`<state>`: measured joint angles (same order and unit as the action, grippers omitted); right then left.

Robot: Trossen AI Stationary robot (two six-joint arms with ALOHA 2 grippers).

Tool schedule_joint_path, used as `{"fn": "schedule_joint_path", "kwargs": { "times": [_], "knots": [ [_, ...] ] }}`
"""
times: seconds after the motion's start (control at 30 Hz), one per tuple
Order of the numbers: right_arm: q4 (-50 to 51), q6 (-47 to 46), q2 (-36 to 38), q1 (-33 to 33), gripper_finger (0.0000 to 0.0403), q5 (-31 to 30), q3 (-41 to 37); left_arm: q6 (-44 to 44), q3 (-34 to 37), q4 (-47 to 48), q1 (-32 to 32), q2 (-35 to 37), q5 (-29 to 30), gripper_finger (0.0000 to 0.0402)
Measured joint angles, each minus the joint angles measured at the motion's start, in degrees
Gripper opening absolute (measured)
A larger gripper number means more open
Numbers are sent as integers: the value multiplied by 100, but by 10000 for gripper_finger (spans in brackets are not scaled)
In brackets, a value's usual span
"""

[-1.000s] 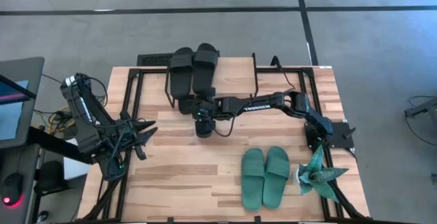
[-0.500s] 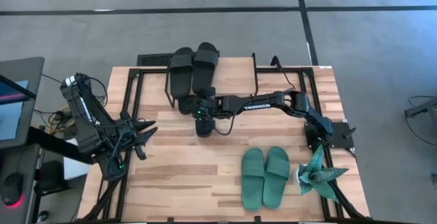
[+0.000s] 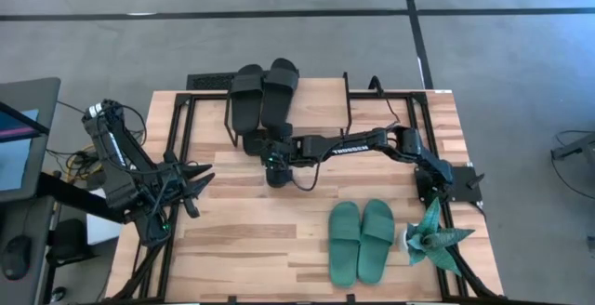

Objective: Pick and place slides into the shelf
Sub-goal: Put the black slipper under the shelf

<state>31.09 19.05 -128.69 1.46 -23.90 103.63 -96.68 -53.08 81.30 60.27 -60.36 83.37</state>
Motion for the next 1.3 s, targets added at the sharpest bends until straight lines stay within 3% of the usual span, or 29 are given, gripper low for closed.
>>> {"fn": "schedule_joint_path", "kwargs": {
  "times": [0.73,1.17,1.3],
  "knots": [
    [210,-1073,-5,-1142,95,5,0,91,0,20,0,0,-1,109],
    [588,-1353,-5,-1258,95,74,-2,92,0,20,0,0,-1,109],
    [616,-1325,-5,-1260,78,51,-2,94,0,17,0,0,-1,109]
  ]
}}
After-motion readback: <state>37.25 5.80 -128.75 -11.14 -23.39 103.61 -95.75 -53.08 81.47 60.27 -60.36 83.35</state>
